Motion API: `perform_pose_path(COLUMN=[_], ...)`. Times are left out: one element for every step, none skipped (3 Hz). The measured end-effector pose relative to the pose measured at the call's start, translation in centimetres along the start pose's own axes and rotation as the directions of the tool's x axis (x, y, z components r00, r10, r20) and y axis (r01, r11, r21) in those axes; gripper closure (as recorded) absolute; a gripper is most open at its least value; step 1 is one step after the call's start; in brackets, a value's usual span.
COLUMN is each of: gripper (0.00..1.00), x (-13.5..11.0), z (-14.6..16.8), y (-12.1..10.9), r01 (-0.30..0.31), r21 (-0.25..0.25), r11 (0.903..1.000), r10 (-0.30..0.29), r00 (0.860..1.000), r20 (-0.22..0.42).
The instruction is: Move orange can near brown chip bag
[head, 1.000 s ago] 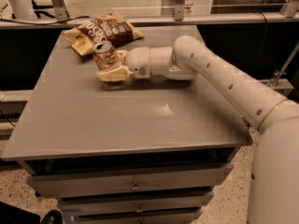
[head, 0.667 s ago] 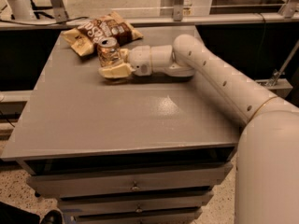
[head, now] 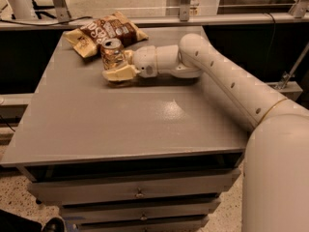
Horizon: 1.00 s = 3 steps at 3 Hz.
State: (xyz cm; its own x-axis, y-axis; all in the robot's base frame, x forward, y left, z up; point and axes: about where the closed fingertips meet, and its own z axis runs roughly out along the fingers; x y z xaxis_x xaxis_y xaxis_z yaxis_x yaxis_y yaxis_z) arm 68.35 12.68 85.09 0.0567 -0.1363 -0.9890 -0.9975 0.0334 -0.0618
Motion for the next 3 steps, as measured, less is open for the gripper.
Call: perform_pose_path(gripper=[1.00,0.82,0.59], x=[-1.8,-6.2,-8.2], z=[-1.1,-3.4,-5.0], y=[-2.7,-6.1,-7.9], r01=[0.041,0.123,0.140], r21=[0.106,0.294,0.423], r11=[0.9935,0.9477,0.8954], r10=[-0.042,-0.134,-0.165], r00=[0.999,0.991,0.986], r20=[0.007,0.016,0.023])
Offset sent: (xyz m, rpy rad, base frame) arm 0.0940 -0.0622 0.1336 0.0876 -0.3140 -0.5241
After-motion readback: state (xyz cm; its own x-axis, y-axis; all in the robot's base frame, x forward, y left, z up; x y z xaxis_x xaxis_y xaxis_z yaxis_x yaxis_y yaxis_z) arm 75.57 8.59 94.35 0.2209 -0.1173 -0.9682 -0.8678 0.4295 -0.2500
